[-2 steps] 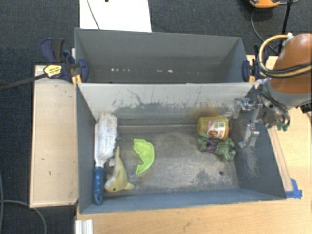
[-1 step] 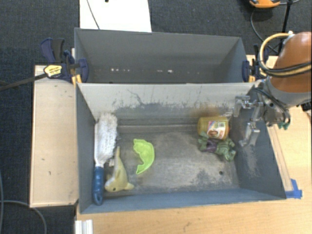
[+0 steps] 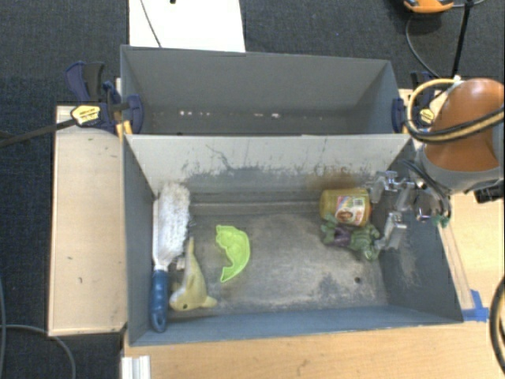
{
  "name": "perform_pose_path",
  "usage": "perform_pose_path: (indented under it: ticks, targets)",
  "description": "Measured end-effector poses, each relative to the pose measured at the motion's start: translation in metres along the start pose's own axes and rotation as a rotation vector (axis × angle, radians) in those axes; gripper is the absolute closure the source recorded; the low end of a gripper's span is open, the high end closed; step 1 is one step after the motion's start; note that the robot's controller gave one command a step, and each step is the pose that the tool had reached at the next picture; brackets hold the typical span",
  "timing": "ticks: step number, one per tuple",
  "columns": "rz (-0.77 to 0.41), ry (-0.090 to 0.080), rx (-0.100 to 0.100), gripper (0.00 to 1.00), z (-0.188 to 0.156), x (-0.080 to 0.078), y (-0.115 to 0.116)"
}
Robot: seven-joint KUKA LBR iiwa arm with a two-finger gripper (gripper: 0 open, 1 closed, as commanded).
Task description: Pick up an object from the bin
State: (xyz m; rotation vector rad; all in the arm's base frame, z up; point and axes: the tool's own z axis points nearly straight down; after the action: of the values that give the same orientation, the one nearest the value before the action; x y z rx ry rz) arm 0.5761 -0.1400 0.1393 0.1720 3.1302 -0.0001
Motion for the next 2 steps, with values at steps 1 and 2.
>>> perform_pose_path:
  ticks: [1,2]
  targets:
    - [0.023,0.006,0.000,0.00,0.035,0.005,-0.002]
    - [-0.036,0.001,0.001,0.00,0.007,0.015,-0.009]
